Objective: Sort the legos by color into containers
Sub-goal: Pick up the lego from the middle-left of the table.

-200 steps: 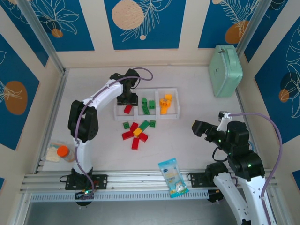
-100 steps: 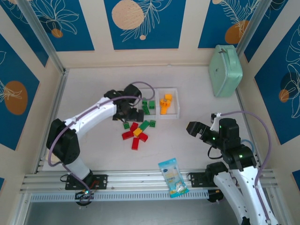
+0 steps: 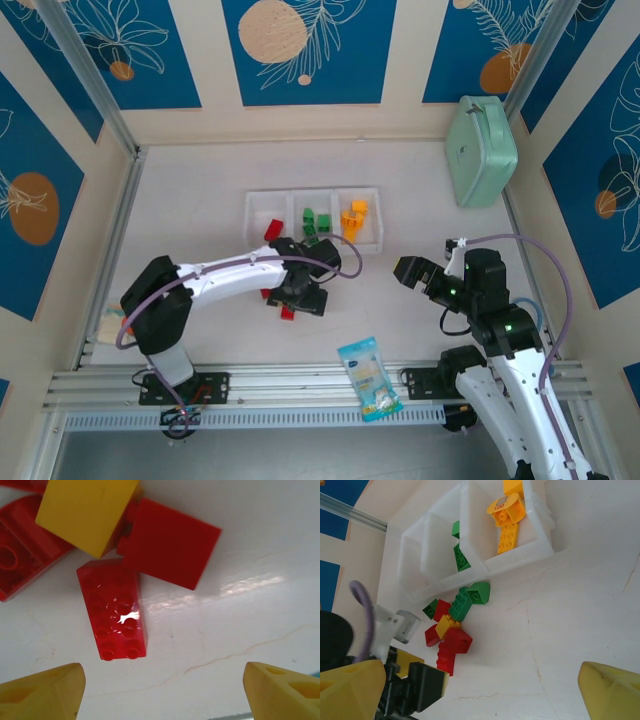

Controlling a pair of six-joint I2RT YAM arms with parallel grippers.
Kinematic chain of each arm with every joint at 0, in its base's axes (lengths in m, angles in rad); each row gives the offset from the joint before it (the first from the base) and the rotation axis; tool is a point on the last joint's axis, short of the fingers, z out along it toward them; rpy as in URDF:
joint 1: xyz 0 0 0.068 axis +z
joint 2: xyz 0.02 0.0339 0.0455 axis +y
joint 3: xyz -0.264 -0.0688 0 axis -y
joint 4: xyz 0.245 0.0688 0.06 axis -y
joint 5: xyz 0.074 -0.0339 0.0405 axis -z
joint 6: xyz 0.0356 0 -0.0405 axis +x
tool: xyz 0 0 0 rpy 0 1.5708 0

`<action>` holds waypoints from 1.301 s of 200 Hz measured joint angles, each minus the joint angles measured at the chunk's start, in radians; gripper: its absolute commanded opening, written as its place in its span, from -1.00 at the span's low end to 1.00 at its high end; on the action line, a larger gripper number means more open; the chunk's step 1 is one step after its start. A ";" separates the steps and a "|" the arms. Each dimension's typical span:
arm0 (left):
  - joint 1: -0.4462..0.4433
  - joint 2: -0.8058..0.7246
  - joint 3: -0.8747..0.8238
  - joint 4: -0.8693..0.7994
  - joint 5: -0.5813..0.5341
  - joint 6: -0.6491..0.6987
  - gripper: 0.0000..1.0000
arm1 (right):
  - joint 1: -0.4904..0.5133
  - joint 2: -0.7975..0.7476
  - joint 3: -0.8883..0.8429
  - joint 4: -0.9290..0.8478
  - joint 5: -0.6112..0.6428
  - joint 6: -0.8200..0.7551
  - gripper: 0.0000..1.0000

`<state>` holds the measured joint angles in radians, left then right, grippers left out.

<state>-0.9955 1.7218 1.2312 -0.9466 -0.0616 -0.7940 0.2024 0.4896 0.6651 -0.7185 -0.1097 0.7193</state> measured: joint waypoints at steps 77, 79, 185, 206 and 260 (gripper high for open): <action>0.021 0.098 -0.035 0.031 0.004 -0.045 0.32 | -0.001 0.057 0.014 0.000 -0.016 -0.012 0.98; 0.022 0.098 -0.035 0.031 0.004 -0.045 0.31 | -0.001 0.060 0.015 0.000 -0.016 -0.013 0.98; 0.091 0.140 -0.040 0.070 0.077 -0.035 -0.06 | -0.005 0.116 0.061 0.001 -0.029 -0.050 0.98; 0.091 0.143 -0.040 0.076 0.089 -0.034 -0.23 | -0.005 0.116 0.061 0.000 -0.029 -0.050 0.98; 0.092 0.130 -0.048 0.091 0.096 -0.044 -0.60 | -0.008 0.113 0.061 -0.003 -0.029 -0.057 0.98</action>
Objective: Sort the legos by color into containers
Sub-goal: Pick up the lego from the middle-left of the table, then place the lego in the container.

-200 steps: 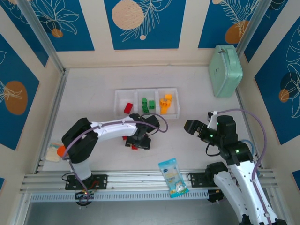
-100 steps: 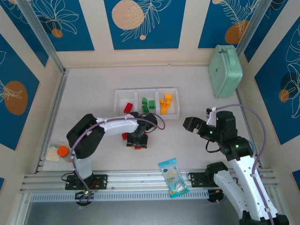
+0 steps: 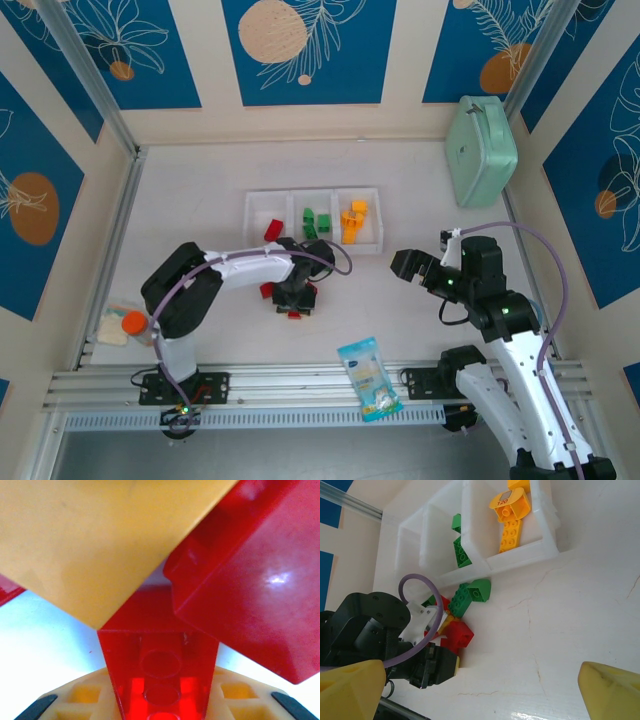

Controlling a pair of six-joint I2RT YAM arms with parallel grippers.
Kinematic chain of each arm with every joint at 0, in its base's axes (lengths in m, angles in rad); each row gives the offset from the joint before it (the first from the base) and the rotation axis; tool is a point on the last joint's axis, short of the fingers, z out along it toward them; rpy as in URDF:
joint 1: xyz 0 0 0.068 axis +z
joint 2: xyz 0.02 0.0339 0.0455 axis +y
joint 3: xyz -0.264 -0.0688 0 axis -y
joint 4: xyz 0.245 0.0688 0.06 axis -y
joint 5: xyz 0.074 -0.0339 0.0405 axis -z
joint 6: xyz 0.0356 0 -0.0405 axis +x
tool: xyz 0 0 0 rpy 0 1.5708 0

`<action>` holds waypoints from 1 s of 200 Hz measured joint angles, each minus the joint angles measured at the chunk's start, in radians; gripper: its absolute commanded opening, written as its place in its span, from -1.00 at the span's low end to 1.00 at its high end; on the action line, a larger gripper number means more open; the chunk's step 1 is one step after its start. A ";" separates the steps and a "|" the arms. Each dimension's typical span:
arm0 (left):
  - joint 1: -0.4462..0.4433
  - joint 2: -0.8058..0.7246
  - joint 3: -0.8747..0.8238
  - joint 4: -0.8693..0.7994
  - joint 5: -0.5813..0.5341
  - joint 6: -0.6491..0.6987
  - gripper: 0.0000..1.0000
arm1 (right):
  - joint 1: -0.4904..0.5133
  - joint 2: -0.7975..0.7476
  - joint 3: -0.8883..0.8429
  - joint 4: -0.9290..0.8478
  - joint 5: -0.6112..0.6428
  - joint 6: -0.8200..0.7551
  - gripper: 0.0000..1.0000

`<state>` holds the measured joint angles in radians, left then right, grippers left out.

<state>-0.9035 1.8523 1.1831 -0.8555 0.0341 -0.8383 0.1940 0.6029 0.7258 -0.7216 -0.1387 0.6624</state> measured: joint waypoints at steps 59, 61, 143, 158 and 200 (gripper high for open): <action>0.010 -0.191 -0.049 -0.017 -0.121 -0.047 -0.60 | -0.007 0.000 0.000 0.000 0.000 0.000 0.98; 0.011 -0.200 -0.046 -0.023 -0.127 -0.047 -0.60 | -0.008 0.000 0.000 0.000 0.000 0.000 0.98; 0.294 -0.199 0.288 -0.187 -0.278 0.188 -0.59 | -0.038 0.003 0.000 0.007 0.000 -0.001 0.98; 0.327 -0.138 0.352 -0.193 -0.282 0.231 -0.59 | -0.046 0.003 0.000 0.003 0.000 -0.005 0.98; 0.386 0.080 0.516 -0.205 -0.279 0.318 -0.59 | -0.090 0.003 0.000 -0.017 -0.001 -0.031 0.98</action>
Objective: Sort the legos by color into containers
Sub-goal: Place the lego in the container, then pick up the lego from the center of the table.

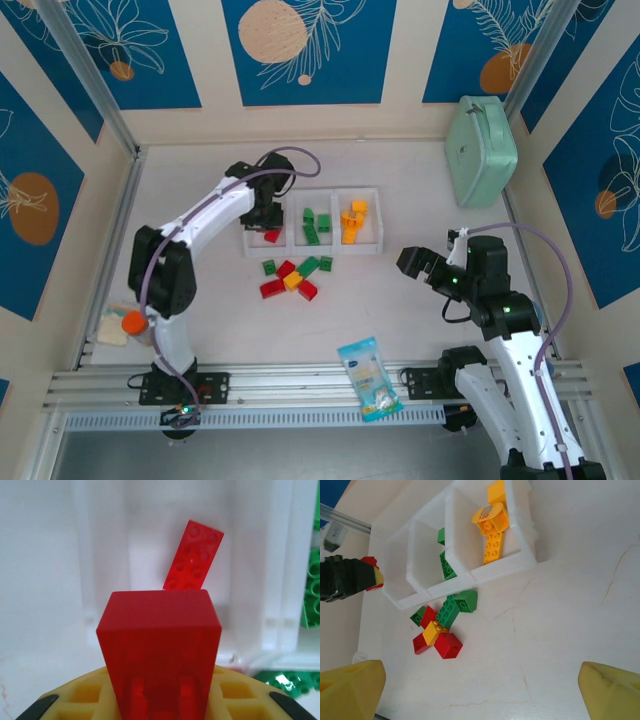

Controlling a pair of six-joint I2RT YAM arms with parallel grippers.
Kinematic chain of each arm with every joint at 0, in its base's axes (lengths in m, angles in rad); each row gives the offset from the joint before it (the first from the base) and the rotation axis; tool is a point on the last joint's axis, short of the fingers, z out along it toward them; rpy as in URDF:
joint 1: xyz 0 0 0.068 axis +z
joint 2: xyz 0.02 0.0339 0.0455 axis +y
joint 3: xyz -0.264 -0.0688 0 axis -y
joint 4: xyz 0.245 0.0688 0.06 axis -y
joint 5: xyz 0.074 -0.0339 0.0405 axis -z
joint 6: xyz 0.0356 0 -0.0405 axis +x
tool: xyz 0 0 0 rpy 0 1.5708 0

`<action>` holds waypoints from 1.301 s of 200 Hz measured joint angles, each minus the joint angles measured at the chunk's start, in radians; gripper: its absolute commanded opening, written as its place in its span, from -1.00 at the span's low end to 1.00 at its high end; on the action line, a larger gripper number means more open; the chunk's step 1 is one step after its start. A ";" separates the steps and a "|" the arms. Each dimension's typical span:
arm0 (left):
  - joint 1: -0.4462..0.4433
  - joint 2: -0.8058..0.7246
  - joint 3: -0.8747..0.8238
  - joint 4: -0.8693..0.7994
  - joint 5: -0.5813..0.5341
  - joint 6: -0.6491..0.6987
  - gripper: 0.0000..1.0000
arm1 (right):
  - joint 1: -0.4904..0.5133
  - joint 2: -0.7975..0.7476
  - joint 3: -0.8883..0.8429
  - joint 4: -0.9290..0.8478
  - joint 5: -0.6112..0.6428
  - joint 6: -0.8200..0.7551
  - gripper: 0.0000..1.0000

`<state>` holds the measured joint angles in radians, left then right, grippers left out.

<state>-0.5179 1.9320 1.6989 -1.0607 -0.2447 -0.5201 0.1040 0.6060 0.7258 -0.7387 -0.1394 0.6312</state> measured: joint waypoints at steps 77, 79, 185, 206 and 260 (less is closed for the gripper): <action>0.051 0.155 0.107 -0.013 0.016 0.024 -0.10 | -0.052 0.027 0.001 -0.008 -0.039 -0.014 0.98; 0.051 0.156 0.109 -0.014 0.017 0.026 -0.04 | -0.052 0.027 0.001 -0.008 -0.042 -0.014 0.98; 0.047 -0.099 -0.061 0.160 0.172 0.023 1.00 | -0.052 0.053 0.001 0.030 -0.111 -0.010 0.98; 0.019 -0.184 -0.116 0.188 0.166 -0.011 0.99 | -0.052 0.060 -0.007 0.053 -0.127 0.000 0.98; -0.246 -0.388 -0.420 0.243 0.088 -0.323 0.99 | -0.053 0.143 -0.039 0.100 -0.176 0.028 0.98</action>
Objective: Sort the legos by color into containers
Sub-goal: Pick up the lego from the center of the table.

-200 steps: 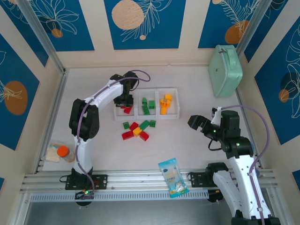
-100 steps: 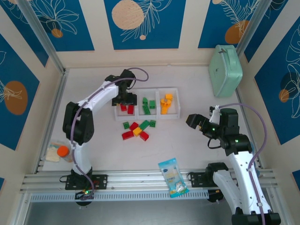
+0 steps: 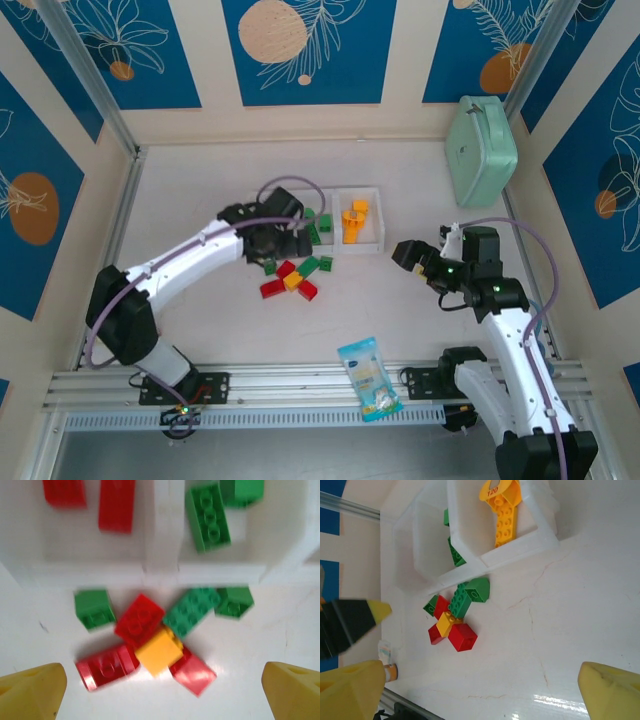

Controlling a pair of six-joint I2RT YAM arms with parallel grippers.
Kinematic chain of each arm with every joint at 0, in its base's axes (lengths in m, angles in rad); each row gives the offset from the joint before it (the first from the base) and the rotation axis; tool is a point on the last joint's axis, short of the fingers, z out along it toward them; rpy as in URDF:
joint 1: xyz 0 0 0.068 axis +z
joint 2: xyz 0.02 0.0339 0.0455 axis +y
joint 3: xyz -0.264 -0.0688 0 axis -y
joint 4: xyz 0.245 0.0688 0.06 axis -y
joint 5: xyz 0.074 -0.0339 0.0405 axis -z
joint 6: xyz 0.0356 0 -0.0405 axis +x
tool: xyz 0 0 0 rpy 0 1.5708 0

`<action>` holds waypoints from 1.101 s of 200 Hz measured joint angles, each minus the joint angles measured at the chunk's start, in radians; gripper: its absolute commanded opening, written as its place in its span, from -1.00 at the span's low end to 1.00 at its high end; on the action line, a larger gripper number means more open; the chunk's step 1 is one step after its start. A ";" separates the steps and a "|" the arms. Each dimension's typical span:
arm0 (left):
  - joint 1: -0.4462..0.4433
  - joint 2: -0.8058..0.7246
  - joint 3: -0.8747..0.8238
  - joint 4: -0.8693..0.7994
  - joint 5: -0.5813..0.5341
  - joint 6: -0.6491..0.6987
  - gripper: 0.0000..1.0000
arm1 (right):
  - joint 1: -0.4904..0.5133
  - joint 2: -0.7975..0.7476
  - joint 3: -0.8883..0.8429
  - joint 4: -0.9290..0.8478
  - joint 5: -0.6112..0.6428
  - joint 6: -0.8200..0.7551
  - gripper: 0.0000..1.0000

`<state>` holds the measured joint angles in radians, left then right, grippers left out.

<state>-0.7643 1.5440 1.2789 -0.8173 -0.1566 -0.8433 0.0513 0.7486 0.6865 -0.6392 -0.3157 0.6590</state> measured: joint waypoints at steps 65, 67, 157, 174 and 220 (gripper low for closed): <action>-0.328 0.062 -0.019 -0.040 -0.274 -0.520 0.92 | -0.002 0.008 -0.029 0.018 -0.031 -0.030 0.98; -0.330 0.071 -0.016 -0.040 -0.278 -0.532 0.91 | -0.002 0.008 -0.029 0.018 -0.031 -0.032 0.98; -0.369 0.367 0.148 -0.169 -0.384 -0.889 0.59 | -0.023 -0.039 -0.063 -0.025 -0.032 -0.061 0.98; -0.376 0.401 0.187 -0.186 -0.396 -0.913 0.54 | -0.023 -0.039 -0.063 -0.030 -0.032 -0.061 0.98; -0.377 0.446 0.211 -0.208 -0.408 -0.960 0.36 | -0.024 -0.039 -0.063 -0.035 -0.032 -0.062 0.98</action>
<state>-1.1412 1.9896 1.4899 -1.0248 -0.5644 -1.8030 0.0277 0.7097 0.6239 -0.6739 -0.3481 0.5972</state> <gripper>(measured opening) 0.702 0.990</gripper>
